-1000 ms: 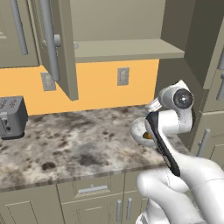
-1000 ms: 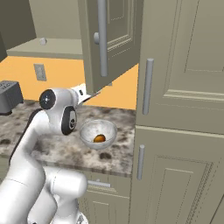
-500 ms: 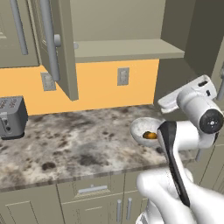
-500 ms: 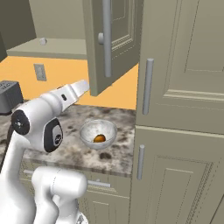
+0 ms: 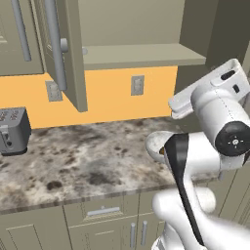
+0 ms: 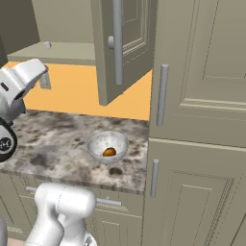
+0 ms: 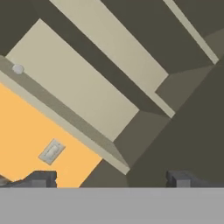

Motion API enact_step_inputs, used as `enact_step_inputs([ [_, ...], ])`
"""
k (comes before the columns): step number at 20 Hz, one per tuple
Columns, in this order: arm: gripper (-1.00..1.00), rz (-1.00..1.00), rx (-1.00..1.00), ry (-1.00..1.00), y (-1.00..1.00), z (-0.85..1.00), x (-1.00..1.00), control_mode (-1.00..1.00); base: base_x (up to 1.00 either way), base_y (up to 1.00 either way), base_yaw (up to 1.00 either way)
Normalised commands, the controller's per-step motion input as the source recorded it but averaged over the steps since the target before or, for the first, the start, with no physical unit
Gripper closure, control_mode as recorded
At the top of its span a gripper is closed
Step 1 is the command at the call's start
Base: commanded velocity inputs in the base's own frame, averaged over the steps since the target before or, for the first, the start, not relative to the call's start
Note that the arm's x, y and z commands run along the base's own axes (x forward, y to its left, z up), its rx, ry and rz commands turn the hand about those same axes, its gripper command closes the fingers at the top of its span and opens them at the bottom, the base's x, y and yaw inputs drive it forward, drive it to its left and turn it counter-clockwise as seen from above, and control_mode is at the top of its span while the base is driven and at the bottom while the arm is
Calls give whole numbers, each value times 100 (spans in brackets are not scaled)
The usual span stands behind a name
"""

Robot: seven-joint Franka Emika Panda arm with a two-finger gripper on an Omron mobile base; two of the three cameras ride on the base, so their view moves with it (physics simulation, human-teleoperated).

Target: Open the cabinet. Pick the kiwi and mango from the cabinet and place them into the bowl. Then close the cabinet.

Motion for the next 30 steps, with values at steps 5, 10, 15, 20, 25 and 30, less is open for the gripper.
enact_step_inputs([
  [5, -100, 0, 1, 5, -73, 43, -96, -100, 0, 0, 0],
  [10, -100, 20, 7, 18, -80, -33, -23, -100, 0, 0, 0],
  [15, -100, 28, 18, 9, -27, -43, -10, -100, 0, 0, 0],
  [20, -100, 16, 23, 5, -8, -46, -22, -100, 0, 0, 0],
  [25, -100, 1, 28, -4, -8, -9, -2, -100, 0, 0, 0],
  [30, -100, 2, 19, 0, 0, 0, 10, -100, 0, 0, 0],
])
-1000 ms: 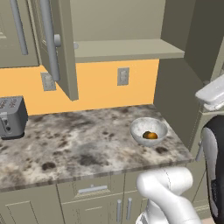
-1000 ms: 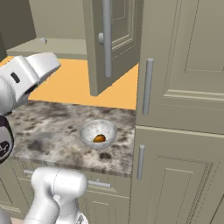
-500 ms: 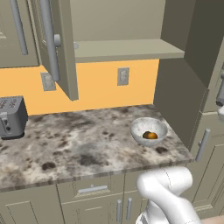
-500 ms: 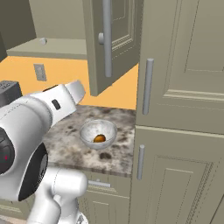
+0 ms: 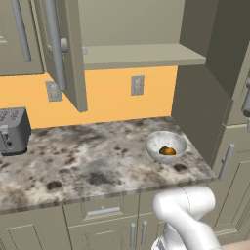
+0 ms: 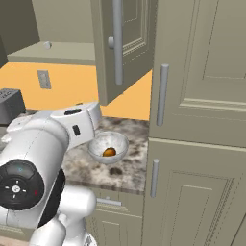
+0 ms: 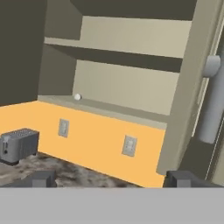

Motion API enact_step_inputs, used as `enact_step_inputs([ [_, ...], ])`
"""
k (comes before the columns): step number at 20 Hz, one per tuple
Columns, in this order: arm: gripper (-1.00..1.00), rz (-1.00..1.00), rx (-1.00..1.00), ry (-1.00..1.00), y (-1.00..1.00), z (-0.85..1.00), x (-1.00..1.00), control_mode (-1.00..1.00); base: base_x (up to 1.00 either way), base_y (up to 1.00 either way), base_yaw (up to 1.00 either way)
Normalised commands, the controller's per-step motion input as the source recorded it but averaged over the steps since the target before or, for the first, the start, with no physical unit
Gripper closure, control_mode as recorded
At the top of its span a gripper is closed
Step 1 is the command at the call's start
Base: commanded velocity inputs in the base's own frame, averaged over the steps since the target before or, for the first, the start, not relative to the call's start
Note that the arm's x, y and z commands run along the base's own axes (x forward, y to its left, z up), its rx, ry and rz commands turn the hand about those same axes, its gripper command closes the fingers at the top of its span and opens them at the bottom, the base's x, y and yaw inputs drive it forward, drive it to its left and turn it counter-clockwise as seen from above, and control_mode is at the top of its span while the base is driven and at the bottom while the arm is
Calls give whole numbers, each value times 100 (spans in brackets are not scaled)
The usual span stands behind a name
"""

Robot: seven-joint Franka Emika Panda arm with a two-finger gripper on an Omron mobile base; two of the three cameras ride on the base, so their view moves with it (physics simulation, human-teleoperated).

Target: Open the cabinet. Pick the kiwi and mango from the cabinet and place them into the bowl. Then close the cabinet.

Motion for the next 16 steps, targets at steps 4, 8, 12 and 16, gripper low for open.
enact_step_inputs([
  [4, -100, 3, 9, 0, -6, 0, 33, -100, 0, 0, 0],
  [8, -100, 2, 5, -5, -21, 0, 44, -100, 0, 0, 0],
  [12, -100, 3, 3, -13, -31, 0, 42, -100, 0, 0, 0],
  [16, -100, 5, 4, -9, -17, -7, 68, -100, 0, 0, 0],
])
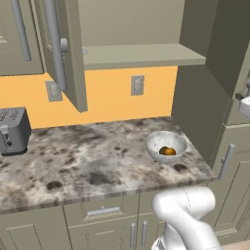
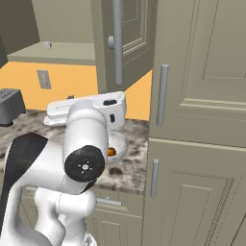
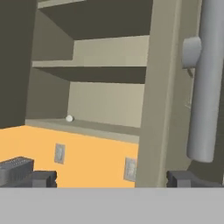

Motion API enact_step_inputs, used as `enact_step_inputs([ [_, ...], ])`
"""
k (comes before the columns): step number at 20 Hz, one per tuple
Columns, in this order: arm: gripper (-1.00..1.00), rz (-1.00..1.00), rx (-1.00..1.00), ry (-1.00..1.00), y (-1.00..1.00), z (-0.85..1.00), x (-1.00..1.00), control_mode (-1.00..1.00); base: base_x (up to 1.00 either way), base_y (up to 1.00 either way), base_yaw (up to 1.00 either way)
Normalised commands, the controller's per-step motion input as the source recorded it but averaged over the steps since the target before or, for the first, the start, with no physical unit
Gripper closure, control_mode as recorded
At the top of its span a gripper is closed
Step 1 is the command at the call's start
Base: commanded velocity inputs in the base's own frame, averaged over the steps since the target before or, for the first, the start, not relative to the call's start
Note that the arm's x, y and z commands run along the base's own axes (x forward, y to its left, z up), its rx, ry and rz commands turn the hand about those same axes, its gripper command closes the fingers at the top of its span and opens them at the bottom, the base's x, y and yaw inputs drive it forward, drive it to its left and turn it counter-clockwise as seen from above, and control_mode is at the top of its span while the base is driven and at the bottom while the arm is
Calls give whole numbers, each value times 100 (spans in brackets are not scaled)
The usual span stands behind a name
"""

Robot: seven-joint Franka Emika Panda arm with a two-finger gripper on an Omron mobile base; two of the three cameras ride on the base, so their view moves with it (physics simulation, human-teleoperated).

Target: Open the cabinet. Pick the kiwi and mango from the cabinet and place them into the bowl. Then close the cabinet.

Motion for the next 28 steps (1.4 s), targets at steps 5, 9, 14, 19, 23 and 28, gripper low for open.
enact_step_inputs([
  [5, -100, 13, 12, -1, -14, -19, 94, -100, 0, 0, 0],
  [9, -100, 16, 13, 0, -3, -23, 100, -100, 0, 0, 0],
  [14, -100, 13, 9, 0, 23, -23, 100, -100, 0, 0, 0],
  [19, -100, 1, 1, 0, 83, -27, 100, -100, 0, 0, 0],
  [23, -100, 0, 0, 0, 77, -27, 100, -100, 0, 0, 0],
  [28, -100, 0, 3, 7, 17, -13, 100, -100, 0, 0, 0],
])
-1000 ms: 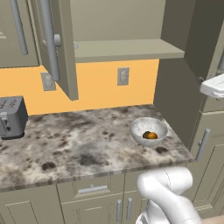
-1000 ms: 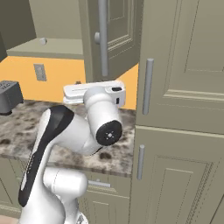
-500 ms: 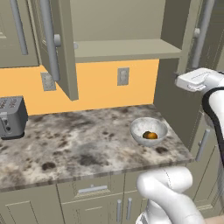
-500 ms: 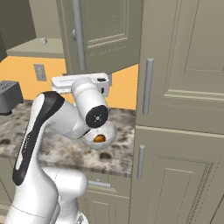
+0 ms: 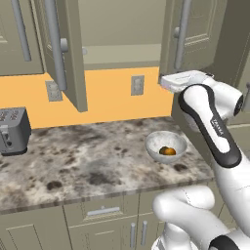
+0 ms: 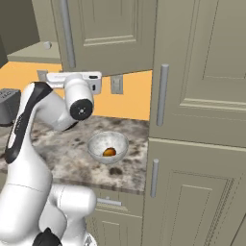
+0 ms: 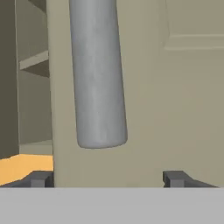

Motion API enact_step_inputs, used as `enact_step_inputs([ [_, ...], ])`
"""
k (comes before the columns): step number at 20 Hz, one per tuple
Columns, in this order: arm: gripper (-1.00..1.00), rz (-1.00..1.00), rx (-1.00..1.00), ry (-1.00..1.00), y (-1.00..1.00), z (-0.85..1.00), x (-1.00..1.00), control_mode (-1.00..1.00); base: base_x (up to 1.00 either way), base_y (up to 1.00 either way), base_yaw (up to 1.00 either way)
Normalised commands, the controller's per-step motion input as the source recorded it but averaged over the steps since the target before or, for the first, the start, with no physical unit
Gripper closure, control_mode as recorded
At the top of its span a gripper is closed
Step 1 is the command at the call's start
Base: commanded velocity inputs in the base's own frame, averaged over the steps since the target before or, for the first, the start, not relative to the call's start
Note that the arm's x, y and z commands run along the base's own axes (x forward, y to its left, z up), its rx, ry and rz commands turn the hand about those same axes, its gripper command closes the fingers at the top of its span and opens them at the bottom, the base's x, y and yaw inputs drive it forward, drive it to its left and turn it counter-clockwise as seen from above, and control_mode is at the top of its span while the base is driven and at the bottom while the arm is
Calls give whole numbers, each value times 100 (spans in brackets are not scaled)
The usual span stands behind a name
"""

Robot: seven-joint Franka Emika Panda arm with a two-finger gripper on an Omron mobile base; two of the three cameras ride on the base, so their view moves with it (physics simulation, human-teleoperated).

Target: Open the cabinet. Pick the kiwi and mango from the cabinet and place them into the bowl. Then close the cabinet.

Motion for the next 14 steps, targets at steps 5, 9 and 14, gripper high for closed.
enact_step_inputs([
  [5, -100, 0, 3, 15, 3, -21, 100, -100, 0, 0, 0],
  [9, -100, 0, 0, 16, 2, -31, 100, -100, 0, 0, 0],
  [14, -100, 0, 0, 5, 9, -41, 100, -100, 0, 0, 0],
])
